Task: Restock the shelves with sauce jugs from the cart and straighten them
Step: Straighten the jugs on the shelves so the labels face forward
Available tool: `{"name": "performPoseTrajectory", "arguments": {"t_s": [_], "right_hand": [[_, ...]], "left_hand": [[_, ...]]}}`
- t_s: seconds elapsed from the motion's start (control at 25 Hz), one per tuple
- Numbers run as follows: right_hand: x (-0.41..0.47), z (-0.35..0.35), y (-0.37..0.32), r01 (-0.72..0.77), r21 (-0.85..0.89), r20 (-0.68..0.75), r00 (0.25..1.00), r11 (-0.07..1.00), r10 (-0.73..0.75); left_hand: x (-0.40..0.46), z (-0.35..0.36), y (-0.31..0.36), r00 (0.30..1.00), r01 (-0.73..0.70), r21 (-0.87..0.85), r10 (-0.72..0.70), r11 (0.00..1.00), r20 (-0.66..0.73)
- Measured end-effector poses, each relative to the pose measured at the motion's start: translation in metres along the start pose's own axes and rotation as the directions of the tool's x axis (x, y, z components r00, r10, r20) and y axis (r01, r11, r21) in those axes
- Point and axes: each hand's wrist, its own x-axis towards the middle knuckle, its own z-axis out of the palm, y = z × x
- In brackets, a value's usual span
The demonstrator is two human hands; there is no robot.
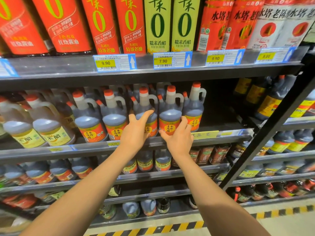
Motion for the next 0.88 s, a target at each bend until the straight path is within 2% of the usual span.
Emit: {"name": "performPoseTrajectory", "arguments": {"t_s": [0.12,0.32,0.52,0.88], "right_hand": [[0.001,0.001,0.004,0.016,0.031,-0.010,1.000,0.999,-0.015],[0.001,0.001,0.011,0.027,0.115,0.006,1.000,0.993,-0.028],[0.000,0.003,0.010,0.026,0.156,-0.007,1.000,0.987,-0.026],[0.000,0.005,0.012,0.050,0.205,-0.039,0.998,0.977,-0.043]], "left_hand": [[-0.003,0.008,-0.006,0.999,-0.018,-0.002,0.018,1.000,-0.036],[-0.013,0.021,-0.018,0.992,-0.100,-0.131,0.088,0.986,-0.095],[-0.009,0.024,-0.007,0.990,0.012,-0.177,-0.036,0.984,-0.134],[-0.014,0.044,-0.010,0.978,-0.068,-0.316,0.000,0.946,-0.210]]}}
